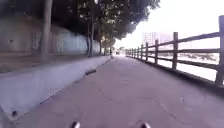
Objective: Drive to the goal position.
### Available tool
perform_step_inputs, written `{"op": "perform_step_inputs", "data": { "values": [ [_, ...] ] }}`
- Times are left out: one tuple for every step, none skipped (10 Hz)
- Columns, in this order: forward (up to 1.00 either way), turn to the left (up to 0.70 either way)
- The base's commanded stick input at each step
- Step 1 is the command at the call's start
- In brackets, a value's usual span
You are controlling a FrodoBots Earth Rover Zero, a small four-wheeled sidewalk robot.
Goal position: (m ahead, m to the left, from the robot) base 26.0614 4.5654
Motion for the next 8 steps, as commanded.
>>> {"op": "perform_step_inputs", "data": {
  "values": [
    [1.0, -0.37],
    [1.0, -0.4],
    [1.0, -0.4],
    [1.0, -0.14],
    [1.0, 0.0],
    [1.0, 0.0],
    [1.0, 0.0],
    [1.0, 0.0]
  ]
}}
